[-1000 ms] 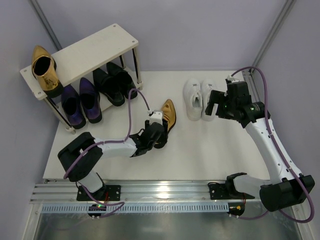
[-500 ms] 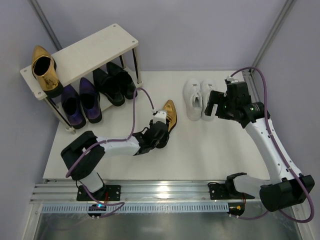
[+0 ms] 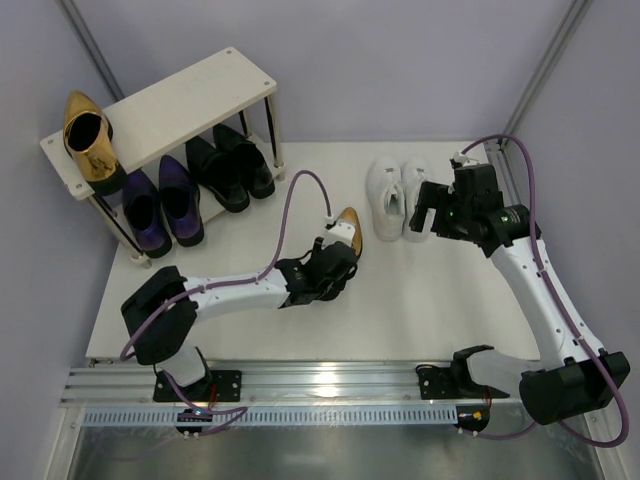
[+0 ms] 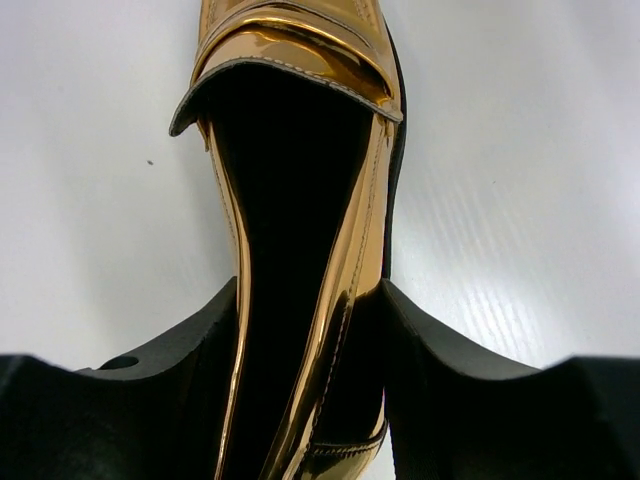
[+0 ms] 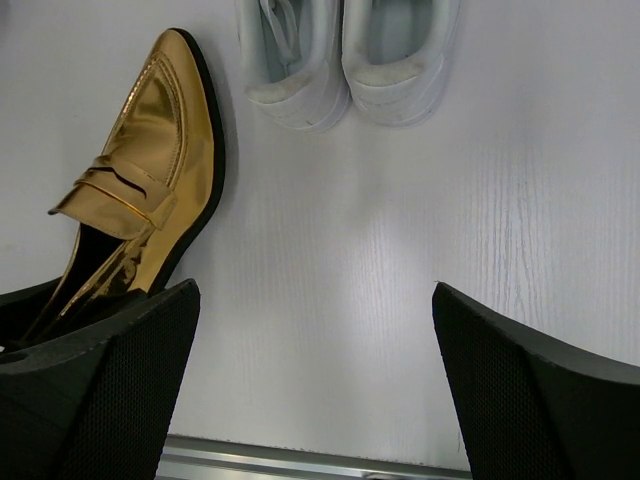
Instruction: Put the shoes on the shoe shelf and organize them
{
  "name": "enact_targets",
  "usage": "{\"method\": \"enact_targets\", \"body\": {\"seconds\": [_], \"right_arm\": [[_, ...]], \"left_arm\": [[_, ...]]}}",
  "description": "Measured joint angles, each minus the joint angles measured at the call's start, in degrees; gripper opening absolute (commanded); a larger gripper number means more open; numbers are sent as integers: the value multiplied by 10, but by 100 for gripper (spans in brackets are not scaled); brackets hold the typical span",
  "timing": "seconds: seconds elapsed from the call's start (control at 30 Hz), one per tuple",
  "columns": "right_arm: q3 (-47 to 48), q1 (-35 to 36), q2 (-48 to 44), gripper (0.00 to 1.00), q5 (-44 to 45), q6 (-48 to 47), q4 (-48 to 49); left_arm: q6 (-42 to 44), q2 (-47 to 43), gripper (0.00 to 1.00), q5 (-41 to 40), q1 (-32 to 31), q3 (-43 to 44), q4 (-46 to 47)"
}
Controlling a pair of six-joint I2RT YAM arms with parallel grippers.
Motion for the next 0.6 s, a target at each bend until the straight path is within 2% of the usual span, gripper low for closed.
{"method": "enact_targets", "body": {"seconds": [0.17, 0.43, 0.6], "right_arm": [[0, 0, 0, 98, 0, 0, 0], [0, 0, -2, 98, 0, 0, 0], [0, 0, -5, 98, -2, 0, 0]], "left_arm": [[33, -13, 0, -36, -1, 92, -79], [125, -16, 0, -113, 17, 251, -140], [195, -10, 0, -154, 59, 412, -179]]}}
